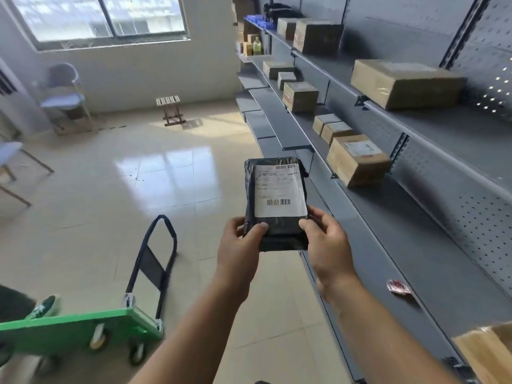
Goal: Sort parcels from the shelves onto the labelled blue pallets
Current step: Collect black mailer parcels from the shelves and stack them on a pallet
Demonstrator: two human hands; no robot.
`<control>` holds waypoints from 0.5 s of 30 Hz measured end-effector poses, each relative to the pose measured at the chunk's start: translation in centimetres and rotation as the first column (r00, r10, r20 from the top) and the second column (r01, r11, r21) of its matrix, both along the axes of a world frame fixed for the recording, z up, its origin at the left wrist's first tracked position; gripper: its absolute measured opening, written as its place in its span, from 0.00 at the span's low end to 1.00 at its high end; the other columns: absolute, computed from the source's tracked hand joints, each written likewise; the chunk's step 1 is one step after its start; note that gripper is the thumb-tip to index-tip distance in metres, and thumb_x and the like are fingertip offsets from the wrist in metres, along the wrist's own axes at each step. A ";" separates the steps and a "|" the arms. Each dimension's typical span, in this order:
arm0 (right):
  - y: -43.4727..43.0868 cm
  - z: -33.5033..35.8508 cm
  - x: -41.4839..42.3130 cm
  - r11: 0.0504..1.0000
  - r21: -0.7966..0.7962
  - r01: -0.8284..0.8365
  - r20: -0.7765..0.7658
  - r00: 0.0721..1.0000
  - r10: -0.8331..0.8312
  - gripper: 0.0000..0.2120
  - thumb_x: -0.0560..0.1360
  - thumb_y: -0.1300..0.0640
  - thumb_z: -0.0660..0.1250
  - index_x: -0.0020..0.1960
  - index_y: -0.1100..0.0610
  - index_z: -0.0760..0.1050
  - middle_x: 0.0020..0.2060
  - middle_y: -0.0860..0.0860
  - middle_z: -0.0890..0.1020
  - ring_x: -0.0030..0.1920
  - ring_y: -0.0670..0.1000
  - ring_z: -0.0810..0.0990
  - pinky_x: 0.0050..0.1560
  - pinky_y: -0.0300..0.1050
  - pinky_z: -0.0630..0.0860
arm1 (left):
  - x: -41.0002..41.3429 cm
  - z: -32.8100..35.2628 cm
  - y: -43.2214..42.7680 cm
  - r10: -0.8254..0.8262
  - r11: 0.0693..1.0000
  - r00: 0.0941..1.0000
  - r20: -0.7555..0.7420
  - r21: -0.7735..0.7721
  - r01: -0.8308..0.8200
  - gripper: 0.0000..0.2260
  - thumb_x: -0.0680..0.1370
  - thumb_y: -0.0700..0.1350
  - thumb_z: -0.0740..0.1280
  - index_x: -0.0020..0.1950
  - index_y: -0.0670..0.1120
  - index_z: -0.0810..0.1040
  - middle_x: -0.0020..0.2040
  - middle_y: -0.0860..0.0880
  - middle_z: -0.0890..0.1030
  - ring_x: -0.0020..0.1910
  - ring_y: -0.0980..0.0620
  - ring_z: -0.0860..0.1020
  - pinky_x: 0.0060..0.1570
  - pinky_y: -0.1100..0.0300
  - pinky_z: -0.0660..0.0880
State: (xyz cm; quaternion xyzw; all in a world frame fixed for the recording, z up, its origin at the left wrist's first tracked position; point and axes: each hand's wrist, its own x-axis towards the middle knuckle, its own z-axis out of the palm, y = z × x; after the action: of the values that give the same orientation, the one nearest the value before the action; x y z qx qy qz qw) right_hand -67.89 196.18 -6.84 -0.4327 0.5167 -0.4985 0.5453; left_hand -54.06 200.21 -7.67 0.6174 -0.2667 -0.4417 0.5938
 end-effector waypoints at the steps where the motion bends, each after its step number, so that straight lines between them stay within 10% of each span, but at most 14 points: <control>1: -1.2 0.1 0.8 1.000 0.004 -0.013 0.008 1.000 0.013 0.11 0.78 0.59 0.66 0.56 0.47 0.80 0.51 0.46 0.86 0.51 0.46 0.85 0.44 0.38 0.81 | 0.8 0.2 -0.9 0.009 1.000 1.000 0.001 0.000 -0.009 0.22 0.66 0.55 0.72 0.57 0.49 0.78 0.56 0.44 0.84 0.57 0.42 0.83 0.61 0.39 0.78; 6: -9.8 0.3 5.3 0.996 0.012 -0.085 0.066 0.994 0.084 0.17 0.73 0.54 0.66 0.61 0.49 0.80 0.54 0.52 0.86 0.55 0.55 0.85 0.56 0.58 0.82 | 4.8 0.4 -8.9 0.079 0.997 0.997 0.007 -0.024 -0.079 0.19 0.68 0.54 0.72 0.56 0.50 0.78 0.56 0.45 0.85 0.56 0.44 0.84 0.62 0.39 0.78; 15: -29.3 2.9 11.5 0.972 -0.056 -0.227 0.082 0.969 0.231 0.12 0.73 0.55 0.67 0.55 0.45 0.81 0.53 0.48 0.86 0.54 0.51 0.85 0.58 0.57 0.81 | 10.6 3.3 -26.5 0.218 0.975 0.973 0.072 -0.068 -0.213 0.13 0.71 0.53 0.69 0.53 0.50 0.78 0.54 0.45 0.84 0.53 0.44 0.84 0.58 0.39 0.80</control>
State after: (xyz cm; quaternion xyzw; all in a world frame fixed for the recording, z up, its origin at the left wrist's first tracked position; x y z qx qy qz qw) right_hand -56.41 166.93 -3.93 -0.4796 0.4272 -0.4624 0.6113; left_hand -43.49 173.67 -4.41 0.6417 -0.2342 -0.3418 0.6454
